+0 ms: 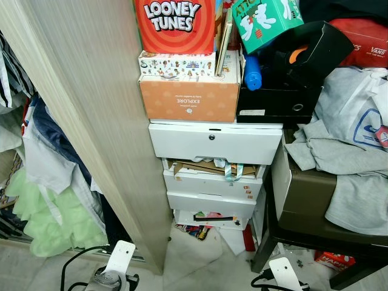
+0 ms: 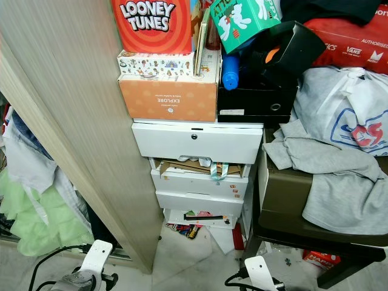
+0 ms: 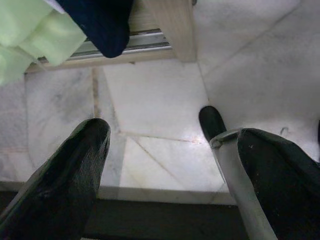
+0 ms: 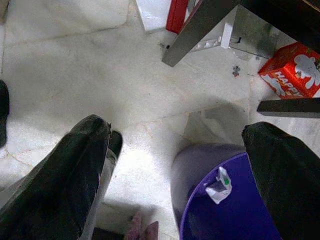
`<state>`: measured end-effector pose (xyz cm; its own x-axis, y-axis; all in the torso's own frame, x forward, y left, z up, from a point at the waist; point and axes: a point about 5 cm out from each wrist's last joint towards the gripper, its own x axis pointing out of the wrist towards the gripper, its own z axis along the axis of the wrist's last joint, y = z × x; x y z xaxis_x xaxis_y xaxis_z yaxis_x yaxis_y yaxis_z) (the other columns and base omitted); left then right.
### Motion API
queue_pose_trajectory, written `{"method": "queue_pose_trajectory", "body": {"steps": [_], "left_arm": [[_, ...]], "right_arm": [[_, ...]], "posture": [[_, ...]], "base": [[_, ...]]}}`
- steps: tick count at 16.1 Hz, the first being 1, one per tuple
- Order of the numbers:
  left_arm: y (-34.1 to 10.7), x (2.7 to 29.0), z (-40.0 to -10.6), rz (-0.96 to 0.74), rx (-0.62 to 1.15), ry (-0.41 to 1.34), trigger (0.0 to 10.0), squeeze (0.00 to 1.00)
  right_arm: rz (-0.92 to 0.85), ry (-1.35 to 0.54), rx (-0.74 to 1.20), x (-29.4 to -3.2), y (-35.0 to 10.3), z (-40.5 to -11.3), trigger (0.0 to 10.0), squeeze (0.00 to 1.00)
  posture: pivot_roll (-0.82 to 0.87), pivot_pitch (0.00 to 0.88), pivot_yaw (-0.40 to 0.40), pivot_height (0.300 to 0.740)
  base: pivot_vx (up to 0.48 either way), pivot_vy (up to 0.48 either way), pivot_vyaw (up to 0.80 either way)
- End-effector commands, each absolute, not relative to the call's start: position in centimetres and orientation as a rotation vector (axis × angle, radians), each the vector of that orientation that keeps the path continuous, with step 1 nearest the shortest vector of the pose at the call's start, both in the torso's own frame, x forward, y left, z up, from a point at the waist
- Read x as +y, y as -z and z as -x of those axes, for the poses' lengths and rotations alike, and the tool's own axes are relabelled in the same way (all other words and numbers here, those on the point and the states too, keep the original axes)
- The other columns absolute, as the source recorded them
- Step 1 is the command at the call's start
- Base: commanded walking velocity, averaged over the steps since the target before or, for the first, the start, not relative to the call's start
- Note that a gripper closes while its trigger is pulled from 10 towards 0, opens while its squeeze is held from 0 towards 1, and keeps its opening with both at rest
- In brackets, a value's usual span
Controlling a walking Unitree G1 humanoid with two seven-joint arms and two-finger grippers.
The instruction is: Clean up the room
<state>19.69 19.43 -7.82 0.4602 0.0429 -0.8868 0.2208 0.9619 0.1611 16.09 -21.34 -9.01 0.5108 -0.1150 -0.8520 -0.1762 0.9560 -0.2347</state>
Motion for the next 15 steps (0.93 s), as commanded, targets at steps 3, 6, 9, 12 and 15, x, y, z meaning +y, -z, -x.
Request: {"method": "queue_pose_trajectory", "body": {"steps": [3,6,9,12,15], "left_arm": [[7.96,19.94,-19.27,-0.271,1.100,0.091,10.0,0.00],[7.95,19.95,-19.28,-0.272,1.098,0.093,10.0,0.00],[7.96,19.93,-19.27,-0.266,1.098,0.092,10.0,0.00],[7.97,19.91,-19.26,-0.259,1.097,0.089,10.0,0.00],[7.96,19.94,-19.27,-0.258,1.101,0.088,10.0,0.00]], "right_arm": [[0.292,-0.029,1.033,-21.07,8.98,-16.29,10.0,0.00],[0.285,-0.022,1.032,-21.09,8.99,-16.27,10.0,0.00],[0.286,-0.025,1.032,-21.07,8.98,-16.28,10.0,0.00],[0.292,-0.032,1.031,-21.06,8.97,-16.30,10.0,0.00],[0.314,-0.033,1.029,-21.11,8.92,-16.41,10.0,0.00]], "posture": [[-0.05,0.000,0.046,0.740],[-0.05,0.000,0.046,0.740],[-0.05,0.000,0.046,0.740],[-0.05,0.000,0.046,0.740],[-0.05,0.000,0.046,0.740]], "base": [[0.000,0.000,0.71],[0.000,0.000,0.80],[0.000,-0.303,0.18],[0.000,-0.094,0.00],[0.000,0.000,0.27]]}}
